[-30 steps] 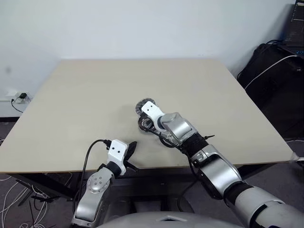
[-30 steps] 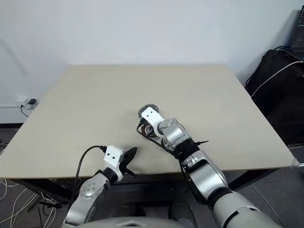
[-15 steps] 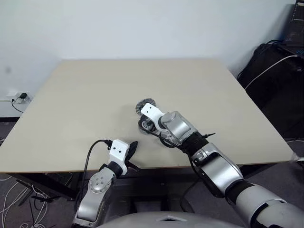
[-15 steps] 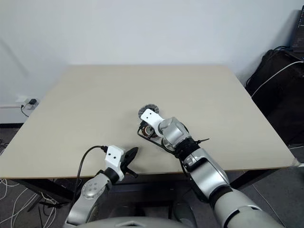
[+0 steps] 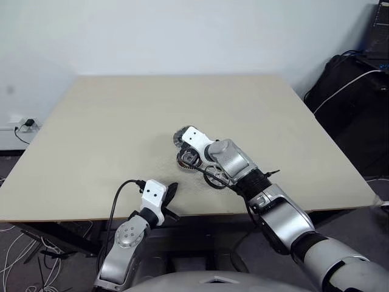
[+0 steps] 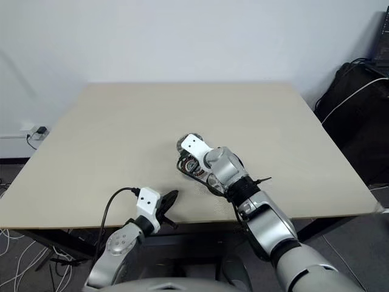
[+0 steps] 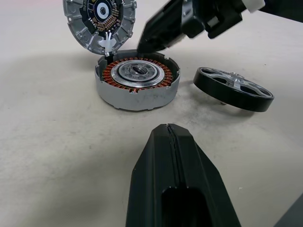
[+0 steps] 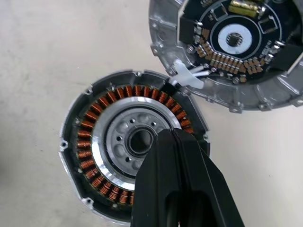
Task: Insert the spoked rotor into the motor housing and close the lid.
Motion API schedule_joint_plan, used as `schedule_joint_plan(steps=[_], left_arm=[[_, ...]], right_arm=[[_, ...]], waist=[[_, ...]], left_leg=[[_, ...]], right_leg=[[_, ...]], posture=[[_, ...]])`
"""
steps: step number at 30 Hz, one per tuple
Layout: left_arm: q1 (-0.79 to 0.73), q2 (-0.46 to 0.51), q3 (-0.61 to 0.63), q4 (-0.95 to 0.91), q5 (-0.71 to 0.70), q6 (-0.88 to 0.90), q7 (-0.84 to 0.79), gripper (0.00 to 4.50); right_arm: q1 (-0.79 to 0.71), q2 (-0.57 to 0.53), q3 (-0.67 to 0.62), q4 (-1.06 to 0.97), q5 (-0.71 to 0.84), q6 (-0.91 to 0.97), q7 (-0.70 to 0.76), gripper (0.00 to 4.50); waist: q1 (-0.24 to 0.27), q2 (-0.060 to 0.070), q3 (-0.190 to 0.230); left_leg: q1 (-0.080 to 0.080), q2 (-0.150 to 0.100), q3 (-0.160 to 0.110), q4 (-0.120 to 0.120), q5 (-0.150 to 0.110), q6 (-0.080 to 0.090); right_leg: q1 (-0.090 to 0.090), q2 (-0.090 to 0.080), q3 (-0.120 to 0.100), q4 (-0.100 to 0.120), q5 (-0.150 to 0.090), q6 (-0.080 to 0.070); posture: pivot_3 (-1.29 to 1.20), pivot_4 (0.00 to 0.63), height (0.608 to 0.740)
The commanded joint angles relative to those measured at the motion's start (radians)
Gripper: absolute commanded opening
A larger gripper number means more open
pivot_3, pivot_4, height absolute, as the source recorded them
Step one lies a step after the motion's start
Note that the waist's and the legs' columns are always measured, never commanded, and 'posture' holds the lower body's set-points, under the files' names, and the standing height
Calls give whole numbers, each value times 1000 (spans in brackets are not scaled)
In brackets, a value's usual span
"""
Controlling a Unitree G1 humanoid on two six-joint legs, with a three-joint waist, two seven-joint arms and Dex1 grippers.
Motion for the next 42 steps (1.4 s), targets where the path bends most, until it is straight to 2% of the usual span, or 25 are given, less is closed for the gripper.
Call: schedule_joint_plan(steps=[1,22,42], left_arm=[[-12,0,-4,-13,0,-14,-2,0],[-3,6,-4,-17,-5,-8,-3,0],[-7,14,-6,-20,-5,2,-9,0]], right_arm=[[12,11,-7,-34,-7,-18,-19,23],[47,46,-19,-24,-6,-82,-64,23],[33,51,-55,84,-8,-150,-145,23]], waist=[[0,0,0],[-1,0,0],[-1,0,-1]], left_leg=[[0,0,0,0,0,0],[0,0,3,0,0,0],[2,0,5,0,1,-1]], right_leg=[[0,0,0,0,0,0],[-1,1,2,2,0,0],[-1,2,3,3,0,1]], posture=[[0,0,740],[0,0,740],[0,0,740]])
